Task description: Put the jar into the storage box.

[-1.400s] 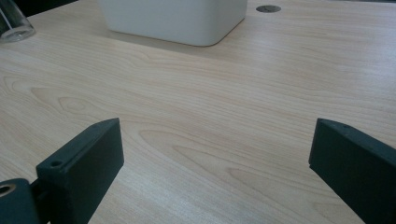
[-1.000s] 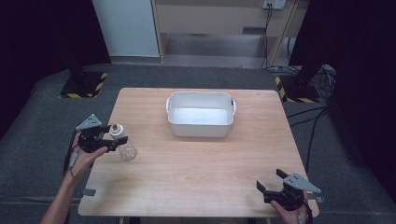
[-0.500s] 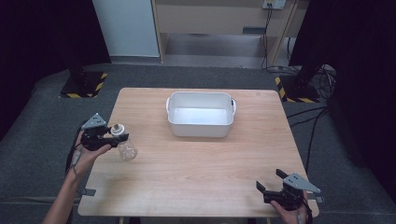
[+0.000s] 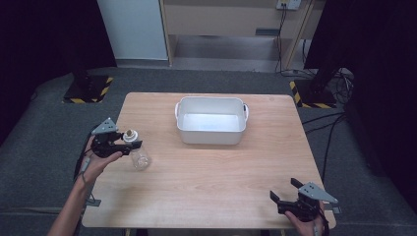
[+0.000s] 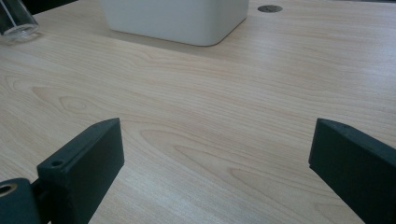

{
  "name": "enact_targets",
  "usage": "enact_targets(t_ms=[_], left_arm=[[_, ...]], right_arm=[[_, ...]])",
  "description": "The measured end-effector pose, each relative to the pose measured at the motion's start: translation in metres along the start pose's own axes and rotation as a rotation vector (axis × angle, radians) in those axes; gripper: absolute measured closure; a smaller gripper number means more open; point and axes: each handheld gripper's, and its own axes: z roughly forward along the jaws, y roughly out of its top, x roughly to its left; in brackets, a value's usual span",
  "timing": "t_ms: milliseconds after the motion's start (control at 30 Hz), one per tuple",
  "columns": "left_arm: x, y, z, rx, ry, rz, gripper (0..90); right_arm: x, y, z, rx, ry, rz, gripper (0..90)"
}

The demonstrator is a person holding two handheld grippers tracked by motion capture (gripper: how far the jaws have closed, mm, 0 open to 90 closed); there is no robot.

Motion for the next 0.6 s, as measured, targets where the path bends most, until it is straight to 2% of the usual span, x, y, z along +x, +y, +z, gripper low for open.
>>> enact_targets(t_ms=[100,600], left_arm=[[-0.005,0.007,0.004,-0.006,-0.025,0.009,42.9],[-0.021,0.037,0.023,-0.014,-0.088,0.064,42.9]], right_arm=[[0.0,0.0,0.0,0.0,0.001,0.001,3.4],[-0.001,0.0,0.0,-0.002,0.003,0.003,3.5]])
